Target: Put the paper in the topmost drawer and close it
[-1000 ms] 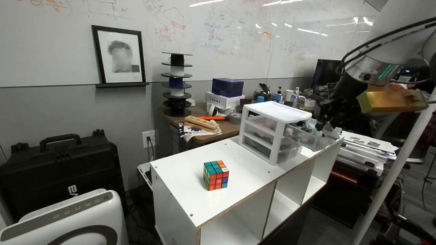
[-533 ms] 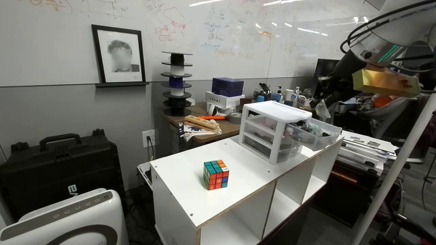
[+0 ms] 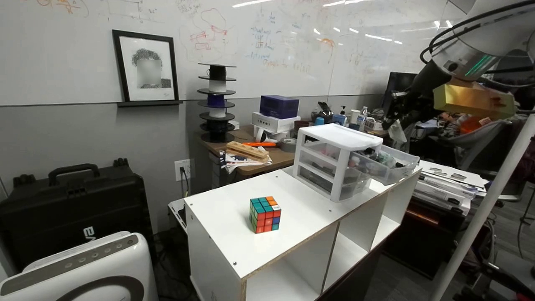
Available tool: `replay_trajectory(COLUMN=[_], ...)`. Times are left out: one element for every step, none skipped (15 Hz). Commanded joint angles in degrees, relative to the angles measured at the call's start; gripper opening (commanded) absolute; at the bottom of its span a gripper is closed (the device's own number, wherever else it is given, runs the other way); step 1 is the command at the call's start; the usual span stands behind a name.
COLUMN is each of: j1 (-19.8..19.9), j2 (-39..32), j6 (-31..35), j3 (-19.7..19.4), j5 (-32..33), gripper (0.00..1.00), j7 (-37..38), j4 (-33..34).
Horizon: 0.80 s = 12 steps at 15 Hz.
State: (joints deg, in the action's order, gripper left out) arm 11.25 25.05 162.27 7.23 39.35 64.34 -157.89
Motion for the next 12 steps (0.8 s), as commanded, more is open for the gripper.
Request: replay_trajectory(j1=[3.32,4.18,5.21,5.93,6.54,7.23,7.77,8.07,8.19,8.14,8.13,7.79], j2=[-1.44,-1.98,-2.37,-2.58,-2.56,-2.66,-2.89,-2.82,-2.7,-2.52,-2.38,-2.01], j6=[2.51,2.67,2.85,2.87,2.88,3.05,3.3,3.2,3.02,3.05,3.18,2.95], j3=[1.72,1.99,2.31,2.5,2.68,2.74,2.71,2.74,2.79,2.71,2.7,3.02], j5=[4.66,6.0,7.43,8.73,9.79,11.08,12.05,12.89,13.38,13.87,14.15,14.02], gripper=[0.29,0.65,0.65,0.72,0.78,0.88,0.95,0.99,1.0,1.0,1.0,1.0], j7=[2.45,3.0,3.88,4.44,5.01,5.63,6.06,6.59,7.05,7.36,7.64,7.87], j4=[-0.01,0.04,0.1,0.05,-0.12,-0.18,-0.19,-0.19,-0.18,-0.18,-0.18,-0.13])
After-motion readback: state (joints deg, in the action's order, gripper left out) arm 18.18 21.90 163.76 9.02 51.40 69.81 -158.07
